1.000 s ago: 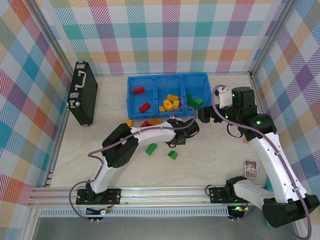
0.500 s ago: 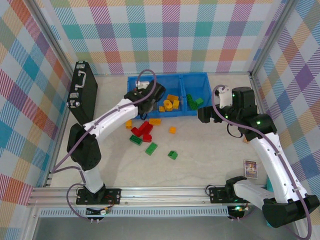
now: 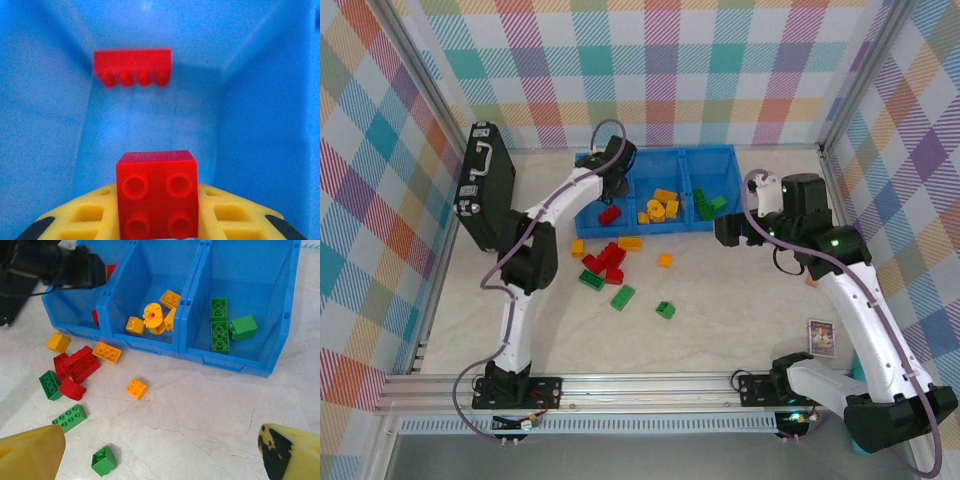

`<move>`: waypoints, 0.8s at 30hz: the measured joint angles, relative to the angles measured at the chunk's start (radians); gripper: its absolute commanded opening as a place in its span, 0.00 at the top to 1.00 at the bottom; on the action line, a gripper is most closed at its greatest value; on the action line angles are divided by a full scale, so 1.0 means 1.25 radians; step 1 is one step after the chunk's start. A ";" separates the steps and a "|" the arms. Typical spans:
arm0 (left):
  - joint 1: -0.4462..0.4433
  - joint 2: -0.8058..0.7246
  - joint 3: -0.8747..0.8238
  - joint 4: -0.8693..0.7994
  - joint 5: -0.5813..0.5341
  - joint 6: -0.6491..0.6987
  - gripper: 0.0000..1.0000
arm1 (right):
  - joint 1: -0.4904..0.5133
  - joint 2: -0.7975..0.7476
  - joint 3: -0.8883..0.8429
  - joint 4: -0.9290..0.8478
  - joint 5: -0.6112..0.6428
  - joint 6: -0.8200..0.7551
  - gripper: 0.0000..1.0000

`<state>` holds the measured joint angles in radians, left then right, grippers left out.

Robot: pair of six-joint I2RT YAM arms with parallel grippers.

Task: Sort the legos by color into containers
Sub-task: Place the lego in the container.

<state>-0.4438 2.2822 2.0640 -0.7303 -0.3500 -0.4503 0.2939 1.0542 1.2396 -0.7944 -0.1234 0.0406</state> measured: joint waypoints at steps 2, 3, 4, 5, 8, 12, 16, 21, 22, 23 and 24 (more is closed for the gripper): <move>0.007 0.045 0.063 -0.009 0.007 0.012 0.68 | 0.000 0.002 0.000 0.000 0.000 0.001 0.01; 0.009 0.056 0.080 -0.012 0.012 0.018 0.67 | 0.000 0.003 0.000 0.000 0.000 0.002 0.01; 0.012 0.065 0.093 -0.015 0.016 0.024 0.65 | 0.000 0.005 0.000 0.000 0.000 0.003 0.01; 0.013 0.069 0.102 -0.020 0.017 0.032 0.63 | 0.000 0.008 0.000 0.000 0.000 0.003 0.01; 0.019 0.074 0.132 -0.033 0.019 0.054 0.53 | 0.000 0.020 0.000 0.000 0.000 0.003 0.01; 0.023 0.074 0.158 -0.036 0.030 0.074 0.48 | 0.000 0.034 0.000 0.001 0.000 0.003 0.01; 0.023 0.072 0.158 -0.043 0.035 0.092 0.46 | 0.000 0.047 0.000 0.006 0.000 0.003 0.01; 0.024 -0.023 0.028 -0.033 0.042 0.104 0.47 | 0.000 0.049 0.000 0.007 -0.001 0.004 0.01; 0.023 -0.068 -0.032 -0.026 0.044 0.104 0.47 | 0.000 0.049 0.000 0.008 -0.001 0.004 0.01; 0.022 -0.119 -0.093 -0.017 0.046 0.104 0.47 | 0.000 0.049 0.000 0.009 -0.001 0.004 0.01; 0.020 -0.170 -0.153 -0.008 0.047 0.103 0.47 | 0.000 0.049 0.000 0.011 -0.001 0.005 0.01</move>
<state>-0.4183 2.0697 1.8732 -0.7403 -0.2916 -0.3210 0.2935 1.1156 1.2396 -0.7811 -0.1242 0.0467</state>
